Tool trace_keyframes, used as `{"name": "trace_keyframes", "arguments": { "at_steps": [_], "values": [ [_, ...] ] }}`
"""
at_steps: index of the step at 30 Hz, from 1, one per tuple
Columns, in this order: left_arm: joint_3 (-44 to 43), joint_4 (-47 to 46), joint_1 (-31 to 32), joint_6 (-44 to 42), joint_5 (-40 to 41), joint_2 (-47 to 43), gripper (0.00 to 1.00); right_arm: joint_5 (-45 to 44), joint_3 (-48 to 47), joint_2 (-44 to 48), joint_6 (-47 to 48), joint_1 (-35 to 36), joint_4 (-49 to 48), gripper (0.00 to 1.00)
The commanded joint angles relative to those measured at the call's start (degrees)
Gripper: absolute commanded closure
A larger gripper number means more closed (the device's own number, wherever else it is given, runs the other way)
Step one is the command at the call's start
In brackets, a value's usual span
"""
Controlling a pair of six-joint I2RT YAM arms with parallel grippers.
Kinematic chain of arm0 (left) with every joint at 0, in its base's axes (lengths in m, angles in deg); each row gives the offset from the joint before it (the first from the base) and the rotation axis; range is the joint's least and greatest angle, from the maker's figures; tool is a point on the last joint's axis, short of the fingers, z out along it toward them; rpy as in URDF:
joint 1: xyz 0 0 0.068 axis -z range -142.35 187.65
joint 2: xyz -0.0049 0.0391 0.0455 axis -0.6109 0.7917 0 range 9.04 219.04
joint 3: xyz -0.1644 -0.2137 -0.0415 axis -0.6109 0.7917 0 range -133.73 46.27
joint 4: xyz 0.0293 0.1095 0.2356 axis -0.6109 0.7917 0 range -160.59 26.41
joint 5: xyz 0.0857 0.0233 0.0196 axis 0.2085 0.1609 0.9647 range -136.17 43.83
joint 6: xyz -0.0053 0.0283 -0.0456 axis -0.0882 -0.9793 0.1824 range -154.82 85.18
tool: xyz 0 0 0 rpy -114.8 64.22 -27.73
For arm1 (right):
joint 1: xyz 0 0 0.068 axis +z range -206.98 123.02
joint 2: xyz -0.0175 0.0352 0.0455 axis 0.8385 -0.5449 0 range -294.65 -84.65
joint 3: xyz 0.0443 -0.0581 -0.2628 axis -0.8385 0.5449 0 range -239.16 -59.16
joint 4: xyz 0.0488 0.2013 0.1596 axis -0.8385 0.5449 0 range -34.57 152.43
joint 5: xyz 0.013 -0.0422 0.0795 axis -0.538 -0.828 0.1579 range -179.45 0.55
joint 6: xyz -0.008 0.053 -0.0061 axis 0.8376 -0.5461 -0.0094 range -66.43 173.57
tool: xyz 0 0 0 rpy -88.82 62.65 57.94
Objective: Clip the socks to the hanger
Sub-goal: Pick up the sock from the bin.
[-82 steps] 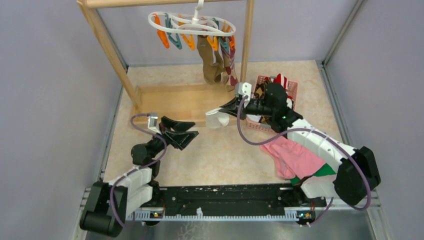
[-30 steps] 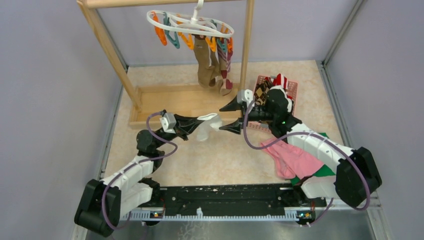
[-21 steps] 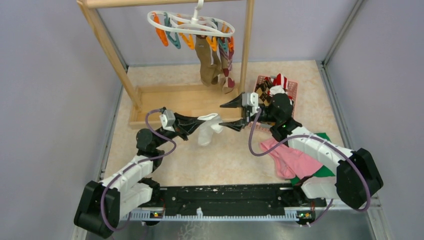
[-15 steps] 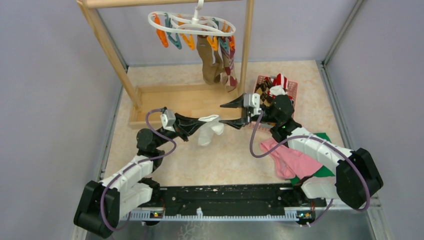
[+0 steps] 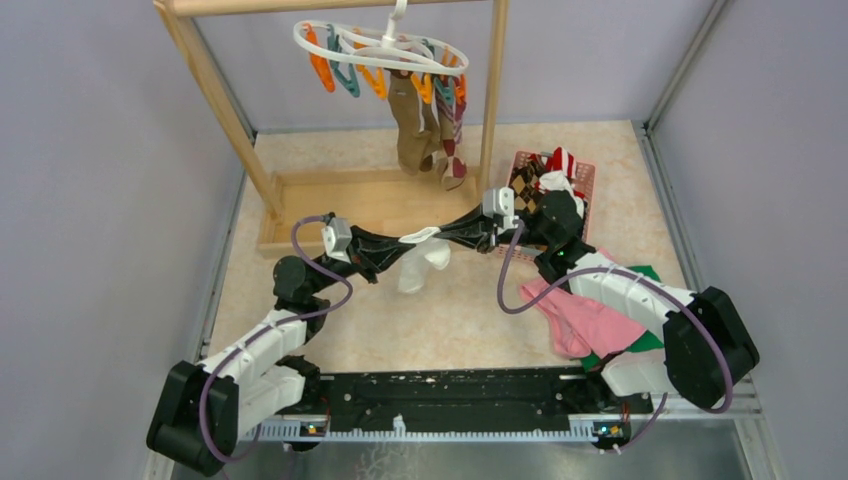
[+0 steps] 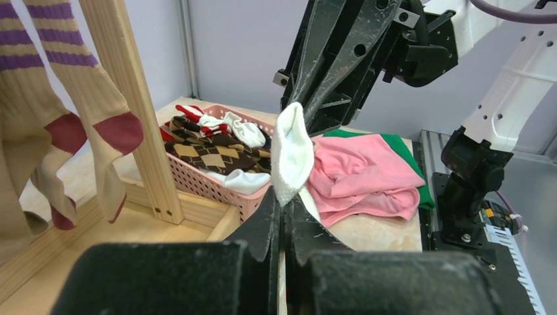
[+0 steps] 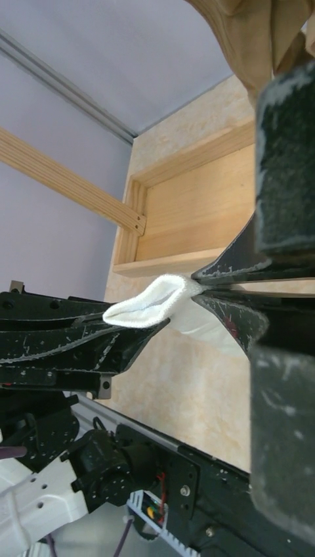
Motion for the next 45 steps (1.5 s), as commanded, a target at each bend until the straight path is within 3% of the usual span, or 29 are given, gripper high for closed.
{"name": "trace_keyframes", "arguments": {
  "at_steps": [1, 5, 10, 16, 19, 21, 28, 31, 35, 38, 43, 44, 45],
  "values": [
    [-2.4, -1.2, 0.3, 0.7, -1.3, 0.5, 1.00, 1.8, -2.8, 0.2, -2.5, 0.5, -2.9, 1.00],
    [-2.6, -0.6, 0.5, 0.5, -1.9, 0.1, 1.00, 2.2, -3.0, 0.2, -6.9, 0.5, -6.1, 1.00],
    [-2.2, 1.0, 0.6, -0.5, -0.7, -1.6, 1.00, 1.1, -5.1, 0.2, -6.4, 0.4, 0.9, 1.00],
    [-2.0, 1.3, 0.8, -0.6, 0.3, -2.6, 0.55, 1.6, -7.1, -0.6, -6.5, 0.4, 4.5, 1.00],
    [-1.7, 0.4, 0.8, -0.4, 0.4, -2.7, 0.42, 2.5, -7.0, -0.7, -6.7, 0.4, 4.3, 1.00],
    [-1.8, -0.7, 0.8, 0.0, 0.5, -2.6, 0.40, 2.8, -7.1, -0.8, -6.8, 0.4, 4.6, 1.00],
    [-2.0, -3.5, 0.9, 2.5, 0.8, -1.6, 0.44, 2.6, -6.9, -0.7, -6.8, 0.4, 4.8, 1.00],
    [-1.5, -3.0, 0.8, 2.3, 1.4, -2.4, 0.54, 2.0, -6.7, -0.1, -6.0, 0.3, 5.7, 1.00],
    [-1.5, -1.2, 0.8, 1.4, 1.5, -2.8, 0.75, 2.0, -6.7, 0.0, -5.9, 0.1, 5.8, 1.00],
    [-1.8, -0.6, 0.9, 0.8, 1.2, -2.6, 0.99, 1.9, -6.7, 0.1, -6.2, 0.1, 5.4, 1.00],
    [-2.0, -0.2, 0.9, 0.3, 1.1, -2.9, 1.00, 0.2, -6.6, 0.1, -6.2, 0.0, 6.0, 1.00],
    [-2.0, 0.1, 0.9, 0.0, 1.4, -3.2, 1.00, -0.5, -6.5, 0.2, -6.3, -0.1, 6.1, 0.92],
    [-2.0, 0.7, 0.9, -0.3, 1.7, -3.5, 1.00, -1.1, -6.4, 0.3, -6.2, -0.2, 6.2, 0.77]
  ]
}}
